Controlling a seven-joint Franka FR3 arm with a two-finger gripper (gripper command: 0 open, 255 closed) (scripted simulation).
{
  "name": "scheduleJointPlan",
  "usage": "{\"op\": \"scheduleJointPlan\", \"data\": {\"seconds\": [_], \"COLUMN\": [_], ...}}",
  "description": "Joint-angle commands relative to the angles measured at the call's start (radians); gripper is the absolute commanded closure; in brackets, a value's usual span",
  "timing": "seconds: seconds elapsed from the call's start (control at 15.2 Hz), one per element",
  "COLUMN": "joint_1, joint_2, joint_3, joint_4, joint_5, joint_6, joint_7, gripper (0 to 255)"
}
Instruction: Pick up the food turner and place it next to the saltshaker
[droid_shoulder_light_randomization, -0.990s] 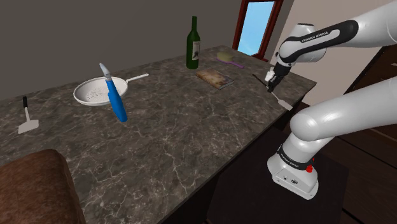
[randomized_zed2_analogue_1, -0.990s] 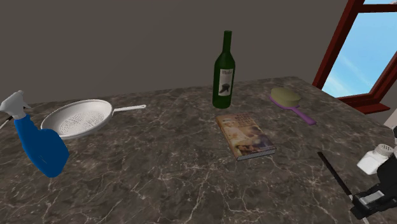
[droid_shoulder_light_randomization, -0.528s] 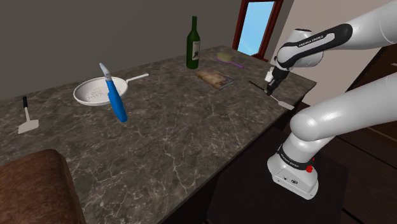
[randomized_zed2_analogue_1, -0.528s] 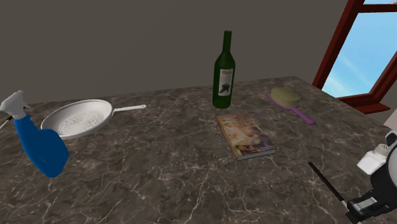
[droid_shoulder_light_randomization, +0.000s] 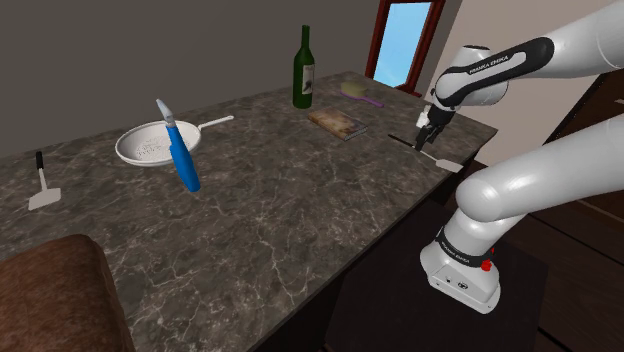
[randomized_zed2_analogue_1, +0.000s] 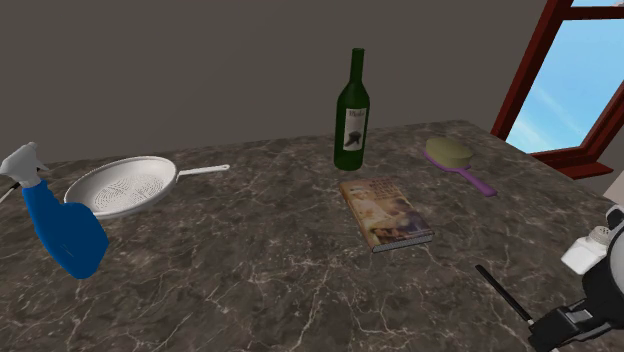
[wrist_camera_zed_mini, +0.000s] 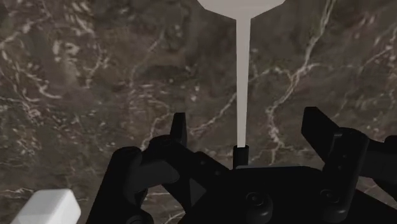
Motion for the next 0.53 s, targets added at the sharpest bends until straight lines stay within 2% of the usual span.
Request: {"op": "scheduleJointPlan", "data": {"seconds": [0.0,0.26,0.46], "joint_1": [0.0,-0.011,-0.012], "joint_2": [0.0,-0.101,-0.101], "joint_3": [0.0,0.042,0.043], "joint_4": [0.0,0.068,0.068], "joint_5": [0.0,0.011,0.011], "joint_6": [0.0,-0.168,-0.168], "joint_7": [0.0,0.006,0.006], "gripper": [0,0,0]}}
